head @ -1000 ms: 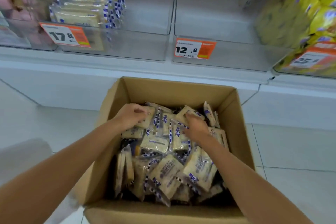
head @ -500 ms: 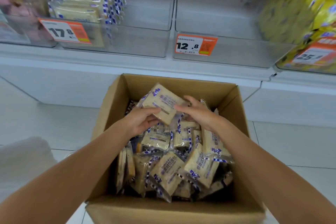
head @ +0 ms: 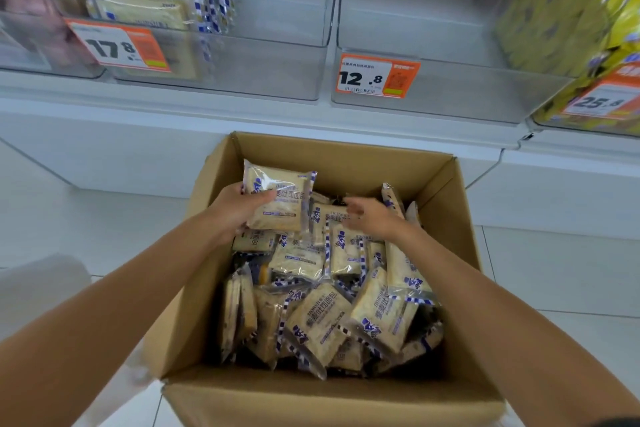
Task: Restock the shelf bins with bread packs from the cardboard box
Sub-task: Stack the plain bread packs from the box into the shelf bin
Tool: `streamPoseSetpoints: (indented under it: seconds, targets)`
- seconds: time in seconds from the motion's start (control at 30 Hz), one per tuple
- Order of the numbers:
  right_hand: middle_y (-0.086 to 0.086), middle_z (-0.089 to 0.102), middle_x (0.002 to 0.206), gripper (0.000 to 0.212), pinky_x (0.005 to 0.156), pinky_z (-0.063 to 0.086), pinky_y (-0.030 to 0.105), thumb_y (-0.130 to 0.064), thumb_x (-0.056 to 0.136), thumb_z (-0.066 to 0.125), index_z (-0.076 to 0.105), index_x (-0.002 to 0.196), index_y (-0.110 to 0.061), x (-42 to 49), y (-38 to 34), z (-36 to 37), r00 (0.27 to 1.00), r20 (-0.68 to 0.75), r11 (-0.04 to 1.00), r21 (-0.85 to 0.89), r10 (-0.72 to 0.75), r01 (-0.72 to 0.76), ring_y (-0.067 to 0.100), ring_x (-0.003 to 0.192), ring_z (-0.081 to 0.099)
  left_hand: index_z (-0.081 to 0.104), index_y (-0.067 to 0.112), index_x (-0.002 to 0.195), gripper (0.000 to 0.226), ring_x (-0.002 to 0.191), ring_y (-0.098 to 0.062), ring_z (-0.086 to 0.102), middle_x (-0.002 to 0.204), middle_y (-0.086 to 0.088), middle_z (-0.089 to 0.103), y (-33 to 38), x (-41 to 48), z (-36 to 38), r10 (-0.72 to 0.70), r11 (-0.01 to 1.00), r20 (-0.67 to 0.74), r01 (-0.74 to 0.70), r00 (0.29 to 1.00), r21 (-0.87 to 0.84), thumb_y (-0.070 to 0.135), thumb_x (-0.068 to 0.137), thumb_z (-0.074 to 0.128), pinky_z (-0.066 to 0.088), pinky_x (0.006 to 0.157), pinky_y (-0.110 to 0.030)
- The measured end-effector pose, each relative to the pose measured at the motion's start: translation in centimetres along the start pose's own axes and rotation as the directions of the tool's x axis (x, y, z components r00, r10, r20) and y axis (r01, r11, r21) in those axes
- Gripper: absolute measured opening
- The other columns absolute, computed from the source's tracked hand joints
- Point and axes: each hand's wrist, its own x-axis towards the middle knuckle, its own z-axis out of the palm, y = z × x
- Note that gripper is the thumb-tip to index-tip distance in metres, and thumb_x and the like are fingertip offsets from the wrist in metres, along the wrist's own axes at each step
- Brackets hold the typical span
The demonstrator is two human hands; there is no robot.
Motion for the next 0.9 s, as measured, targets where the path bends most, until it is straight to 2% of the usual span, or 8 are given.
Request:
streamPoseSetpoints:
  seconds: [0.13,0.2,0.27,0.33,0.4,0.57,0.73,0.9]
  targets:
    - [0.004,0.063,0.122,0.039,0.095,0.049,0.037,-0.025,0.086,0.070,0.063,0.124,-0.014,1.2,0.5,1.3,0.999,0.030,0.905,-0.425,-0.018,0.029,0.020,0.112,0.058,0.067,0.019,0.110,0.031,0.097,-0.028,0.071,0.103,-0.005,0.075,-0.6,0.0,-0.6,0.018,1.000,-0.044,-0.018,0.999,-0.008,0.034,0.084,0.075,0.052,0.094,-0.056]
    - [0.000,0.061,0.087,0.011,0.074,0.048,0.033,-0.022,0.085,0.072,0.067,0.091,-0.015,0.7,-0.7,0.3,0.996,0.015,0.960,-0.263,-0.089,0.090,0.014,0.079,0.056,0.067,0.021,0.109,0.027,0.097,-0.025,0.071,0.103,-0.003,0.075,-0.3,-0.4,-0.5,0.052,0.999,-0.050,-0.051,0.997,0.013,0.035,0.086,0.073,0.053,0.093,-0.054]
    - [-0.001,0.039,0.066,0.026,0.061,0.033,0.027,-0.020,0.085,0.073,0.051,0.071,-0.015,-0.5,-2.8,-1.3,0.984,-0.011,0.982,-0.066,-0.176,0.175,0.012,0.059,0.038,0.068,0.024,0.107,0.027,0.098,-0.022,0.070,0.103,0.000,0.075,0.3,-0.9,-0.6,0.116,0.991,-0.024,-0.115,0.993,0.063,0.040,0.086,0.072,0.054,0.093,-0.052]
    - [-0.009,0.047,0.070,0.009,0.064,0.036,0.021,-0.020,0.086,0.071,0.063,0.084,-0.018,-1.9,-5.8,-2.6,0.965,-0.059,0.967,0.003,-0.255,0.256,0.007,0.062,0.045,0.069,0.027,0.108,0.031,0.100,-0.020,0.070,0.104,0.002,0.075,1.4,-1.6,-0.5,0.181,0.978,0.051,-0.185,0.982,0.096,0.046,0.084,0.071,0.053,0.095,-0.049]
    - [-0.016,0.060,0.092,0.024,0.075,0.041,0.016,-0.022,0.087,0.070,0.068,0.111,-0.021,-2.9,-8.9,-3.4,0.936,-0.090,0.940,-0.030,-0.341,0.339,-0.002,0.083,0.056,0.069,0.029,0.109,0.034,0.100,-0.019,0.070,0.104,0.004,0.075,2.8,-2.7,-0.1,0.226,0.960,0.156,-0.247,0.962,0.131,0.048,0.082,0.071,0.054,0.093,-0.045]
    - [-0.002,0.061,0.120,0.038,0.095,0.043,0.024,-0.026,0.086,0.072,0.060,0.122,-0.018,-4.5,-15.6,-4.4,0.880,-0.155,0.891,-0.012,-0.449,0.453,0.009,0.110,0.057,0.068,0.025,0.115,0.041,0.107,-0.013,0.067,0.108,0.006,0.074,5.9,-4.8,-1.6,0.327,0.939,0.135,-0.338,0.935,0.068,0.044,0.080,0.077,0.048,0.095,-0.033]
    - [0.003,0.065,0.095,0.034,0.070,0.043,0.025,-0.017,0.075,0.082,0.066,0.104,-0.010,-6.4,-20.9,-5.9,0.901,-0.103,0.905,-0.114,-0.421,0.409,0.012,0.081,0.058,0.069,0.020,0.114,0.038,0.104,-0.022,0.068,0.108,-0.002,0.074,8.0,-7.1,-6.7,0.371,0.929,0.022,-0.371,0.928,-0.021,0.043,0.085,0.072,0.051,0.093,-0.042]
    - [-0.003,0.050,0.072,0.021,0.054,0.033,0.015,-0.008,0.076,0.077,0.057,0.081,-0.014,-7.1,-25.7,-8.8,0.726,-0.444,0.845,-0.171,-0.525,0.506,0.007,0.060,0.043,0.070,0.015,0.111,0.022,0.112,-0.028,0.066,0.114,-0.009,0.072,13.6,-8.5,-15.6,0.524,0.839,-0.149,-0.538,0.838,-0.076,0.023,0.090,0.070,0.049,0.100,-0.047]
